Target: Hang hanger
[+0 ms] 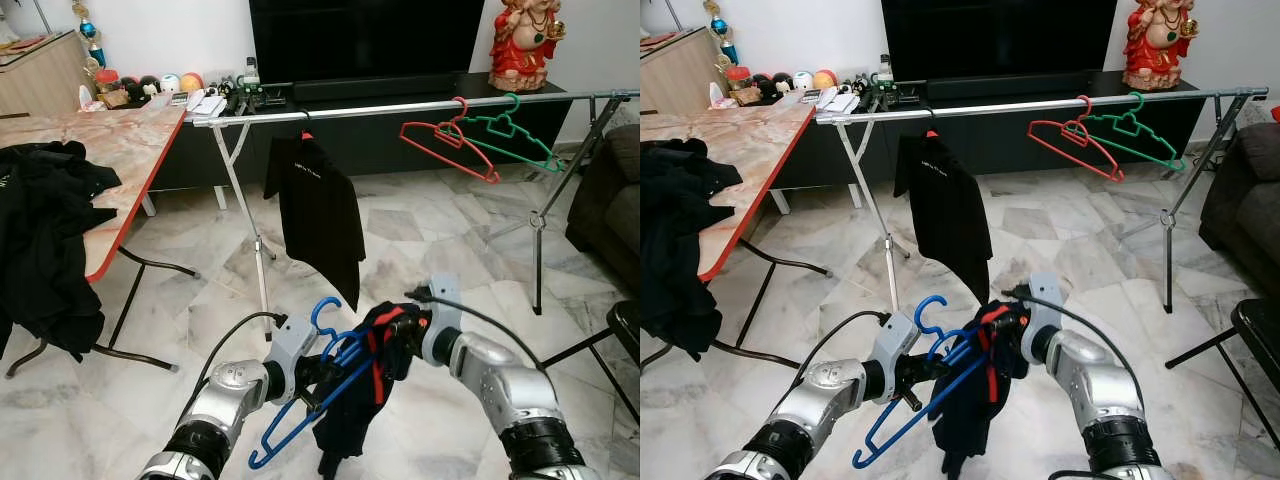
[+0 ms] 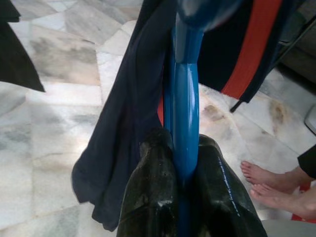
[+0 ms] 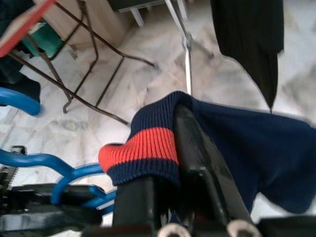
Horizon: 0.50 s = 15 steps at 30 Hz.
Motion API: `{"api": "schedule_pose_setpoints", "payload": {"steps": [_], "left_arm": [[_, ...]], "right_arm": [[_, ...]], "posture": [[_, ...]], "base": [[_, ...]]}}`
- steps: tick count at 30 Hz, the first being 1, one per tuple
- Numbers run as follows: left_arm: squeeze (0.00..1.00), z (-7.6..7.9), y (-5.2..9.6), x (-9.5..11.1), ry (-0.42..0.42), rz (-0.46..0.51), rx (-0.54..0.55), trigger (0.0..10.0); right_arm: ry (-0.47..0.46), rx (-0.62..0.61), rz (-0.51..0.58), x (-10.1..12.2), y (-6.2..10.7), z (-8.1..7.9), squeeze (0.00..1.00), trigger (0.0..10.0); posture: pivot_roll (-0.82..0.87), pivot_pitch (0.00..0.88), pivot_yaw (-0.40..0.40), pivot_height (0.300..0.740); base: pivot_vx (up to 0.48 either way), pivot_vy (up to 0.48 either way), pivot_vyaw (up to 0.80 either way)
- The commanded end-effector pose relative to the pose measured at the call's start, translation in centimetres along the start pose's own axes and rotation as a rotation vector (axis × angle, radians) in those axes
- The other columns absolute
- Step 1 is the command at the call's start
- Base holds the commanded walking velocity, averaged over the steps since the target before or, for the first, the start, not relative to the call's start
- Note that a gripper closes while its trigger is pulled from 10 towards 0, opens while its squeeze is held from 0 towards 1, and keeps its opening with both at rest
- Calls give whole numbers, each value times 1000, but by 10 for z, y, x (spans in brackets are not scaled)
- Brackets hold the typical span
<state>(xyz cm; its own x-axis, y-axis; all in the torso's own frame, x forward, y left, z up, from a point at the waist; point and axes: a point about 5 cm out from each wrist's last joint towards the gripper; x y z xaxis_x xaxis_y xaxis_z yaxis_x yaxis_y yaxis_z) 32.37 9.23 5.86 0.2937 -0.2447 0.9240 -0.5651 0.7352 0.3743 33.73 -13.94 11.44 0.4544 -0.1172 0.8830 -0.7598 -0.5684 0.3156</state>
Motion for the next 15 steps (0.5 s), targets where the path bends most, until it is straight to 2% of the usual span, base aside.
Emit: {"api": "schedule_pose_setpoints", "payload": {"steps": [1, 6, 8, 11, 15], "left_arm": [[0, -1, -2, 1, -18, -15, 3, 10000], [0, 0, -3, 1, -23, -17, 14, 10000], [0, -1, -3, 2, -28, -15, 36, 10000], [0, -1, -4, 3, -23, -6, 41, 10000], [0, -2, -5, 8, -12, 32, 55, 10000]], "right_arm": [[56, 3, -8, 1, 2, -3, 0, 10000], [36, 10, 10, 7, 4, -10, 0, 10000], [91, 9, -1, 7, 6, -13, 0, 10000], [192, -22, -49, -1, 6, -7, 0, 10000], [164, -29, -56, -6, 8, -6, 0, 10000]], "posture": [[-64, 22, 10, 740], [-65, 24, 12, 740], [-68, 24, 12, 740], [-67, 25, 12, 740], [-61, 26, 10, 740]], "base": [[0, 0, 0], [0, 0, 0], [0, 0, 0], [0, 0, 0], [0, 0, 0]]}}
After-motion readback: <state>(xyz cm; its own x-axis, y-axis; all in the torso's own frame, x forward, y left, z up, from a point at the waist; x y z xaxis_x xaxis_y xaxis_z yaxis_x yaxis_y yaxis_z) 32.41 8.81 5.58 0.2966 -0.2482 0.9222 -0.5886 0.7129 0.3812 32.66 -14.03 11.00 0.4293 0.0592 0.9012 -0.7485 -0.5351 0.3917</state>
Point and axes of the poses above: a point about 5 cm out from each wrist's last joint towards the gripper, its own y axis pointing back from the gripper into the wrist, its own x axis along the axis of the wrist's last joint, z = x × y, and after that the axes turned 3 degrees about -y, right-handed
